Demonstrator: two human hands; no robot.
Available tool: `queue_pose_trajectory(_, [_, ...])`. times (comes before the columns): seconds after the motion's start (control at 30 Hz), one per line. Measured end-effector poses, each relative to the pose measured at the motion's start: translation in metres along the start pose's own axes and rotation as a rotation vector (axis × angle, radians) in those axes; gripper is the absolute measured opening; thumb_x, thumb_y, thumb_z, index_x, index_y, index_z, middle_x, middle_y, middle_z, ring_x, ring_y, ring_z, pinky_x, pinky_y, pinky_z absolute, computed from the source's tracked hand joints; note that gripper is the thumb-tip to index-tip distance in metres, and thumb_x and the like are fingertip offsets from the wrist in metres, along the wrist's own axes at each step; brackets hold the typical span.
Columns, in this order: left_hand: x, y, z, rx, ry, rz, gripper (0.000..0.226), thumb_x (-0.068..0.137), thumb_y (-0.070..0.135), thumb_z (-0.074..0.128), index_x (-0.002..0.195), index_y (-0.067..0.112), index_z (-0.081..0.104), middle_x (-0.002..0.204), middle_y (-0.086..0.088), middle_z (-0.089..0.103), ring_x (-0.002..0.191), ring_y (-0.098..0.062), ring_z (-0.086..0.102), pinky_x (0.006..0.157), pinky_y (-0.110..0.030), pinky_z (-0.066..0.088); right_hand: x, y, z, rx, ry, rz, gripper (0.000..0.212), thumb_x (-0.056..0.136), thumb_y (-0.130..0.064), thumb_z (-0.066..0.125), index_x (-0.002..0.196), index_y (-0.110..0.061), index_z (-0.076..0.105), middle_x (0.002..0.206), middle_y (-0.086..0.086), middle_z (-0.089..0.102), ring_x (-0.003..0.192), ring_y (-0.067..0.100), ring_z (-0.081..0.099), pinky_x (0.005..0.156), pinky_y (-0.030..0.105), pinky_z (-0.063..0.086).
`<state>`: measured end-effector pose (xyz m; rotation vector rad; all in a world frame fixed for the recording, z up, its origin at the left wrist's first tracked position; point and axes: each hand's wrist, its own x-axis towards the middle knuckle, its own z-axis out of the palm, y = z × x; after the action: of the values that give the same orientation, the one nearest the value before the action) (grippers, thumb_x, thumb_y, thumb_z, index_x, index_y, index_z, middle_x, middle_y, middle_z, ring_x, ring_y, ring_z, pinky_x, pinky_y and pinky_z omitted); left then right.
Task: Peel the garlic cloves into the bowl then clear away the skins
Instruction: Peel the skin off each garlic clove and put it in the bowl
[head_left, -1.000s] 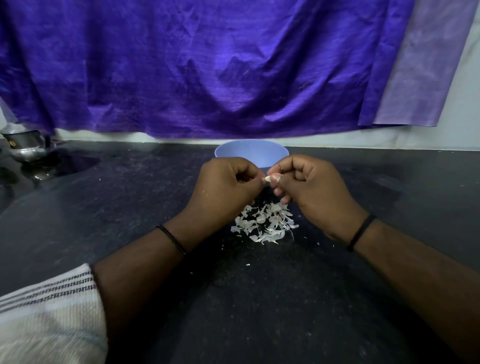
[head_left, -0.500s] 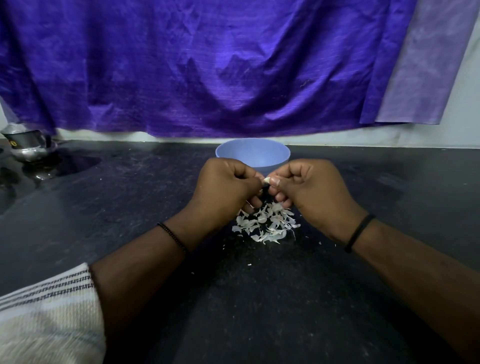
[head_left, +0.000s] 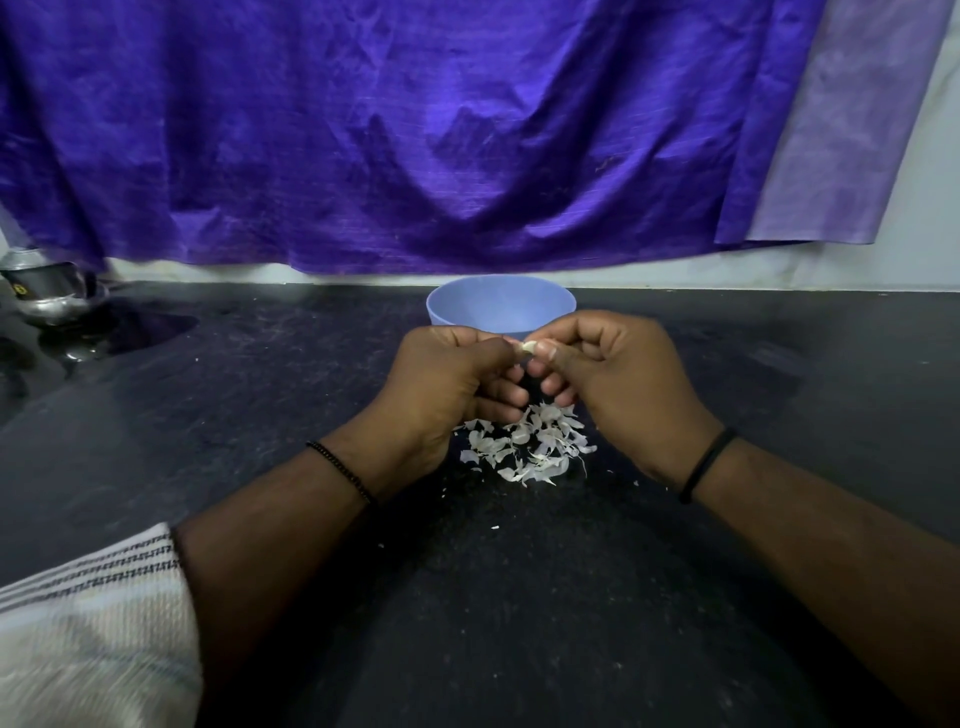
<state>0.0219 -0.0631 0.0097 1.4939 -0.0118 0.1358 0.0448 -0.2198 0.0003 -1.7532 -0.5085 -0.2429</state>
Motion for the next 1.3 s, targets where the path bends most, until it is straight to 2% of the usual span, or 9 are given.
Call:
queue_pose_trajectory(0.13, [-0.001,0.0,0.001,-0.03,-0.003,-0.017,0.013,0.089,0.002,0.066,0.091,-0.01,0.066,0.063,-0.009,0.063,0.048,-0.015,0.058,0.044,-0.026,0.052,-0.002,0.002,0.002,0.074,0.003,0.015,0.013,0.095,-0.003,0.063,0.095,-0.011,0.073,0.077,0.004,0.073,0.067,0.011,0.064,0.06,0.023,0.052])
queue_pose_trajectory(0.27, [-0.002,0.0,0.002,-0.079,-0.005,-0.042,0.006,0.089,0.002,0.066,0.086,-0.003,0.067,0.062,-0.008,0.062,0.047,-0.015,0.057,0.044,-0.027,0.052,-0.004,0.0,0.006,0.112,0.049,-0.013,0.016,0.093,-0.005,0.065,0.09,-0.018,0.073,0.087,-0.004,0.075,0.077,0.0,0.065,0.066,0.012,0.047])
queue_pose_trajectory(0.33, [-0.001,-0.001,0.003,-0.102,-0.005,-0.058,0.007,0.089,0.002,0.066,0.083,-0.001,0.067,0.062,-0.008,0.062,0.047,-0.015,0.056,0.044,-0.027,0.051,-0.005,-0.001,0.009,0.163,0.072,0.011,0.016,0.093,-0.004,0.064,0.09,-0.017,0.073,0.087,-0.007,0.073,0.076,-0.004,0.063,0.066,0.011,0.046])
queue_pose_trajectory(0.57, [-0.003,-0.002,0.009,-0.209,-0.028,-0.087,0.011,0.089,0.002,0.065,0.078,0.0,0.064,0.06,-0.007,0.058,0.044,-0.012,0.053,0.041,-0.024,0.048,-0.003,0.0,0.015,0.392,0.081,0.214,0.015,0.095,-0.007,0.061,0.09,-0.017,0.071,0.078,-0.004,0.067,0.07,0.006,0.053,0.065,0.022,0.045])
queue_pose_trajectory(0.8, [-0.004,-0.001,0.011,-0.227,-0.068,-0.072,0.013,0.091,0.004,0.061,0.079,0.001,0.062,0.06,-0.006,0.057,0.044,-0.011,0.051,0.039,-0.023,0.047,-0.004,-0.003,0.019,0.62,0.012,0.251,0.015,0.096,-0.006,0.056,0.092,-0.015,0.067,0.077,0.0,0.064,0.071,0.008,0.055,0.066,0.023,0.046])
queue_pose_trajectory(1.07, [-0.003,-0.005,0.01,-0.135,-0.034,-0.047,0.012,0.093,0.005,0.061,0.082,-0.001,0.059,0.062,-0.006,0.054,0.045,-0.012,0.051,0.04,-0.026,0.049,-0.003,-0.008,0.017,0.723,0.045,0.243,0.014,0.097,-0.006,0.052,0.093,-0.014,0.063,0.073,-0.001,0.058,0.068,0.009,0.052,0.064,0.023,0.044])
queue_pose_trajectory(1.3, [-0.005,-0.004,0.009,-0.045,-0.013,-0.015,0.014,0.094,0.007,0.061,0.08,0.002,0.06,0.067,-0.007,0.055,0.045,-0.015,0.052,0.04,-0.026,0.048,0.0,-0.008,0.011,0.67,0.067,0.281,0.015,0.097,-0.007,0.055,0.096,-0.013,0.068,0.072,-0.004,0.062,0.065,0.006,0.055,0.061,0.02,0.045])
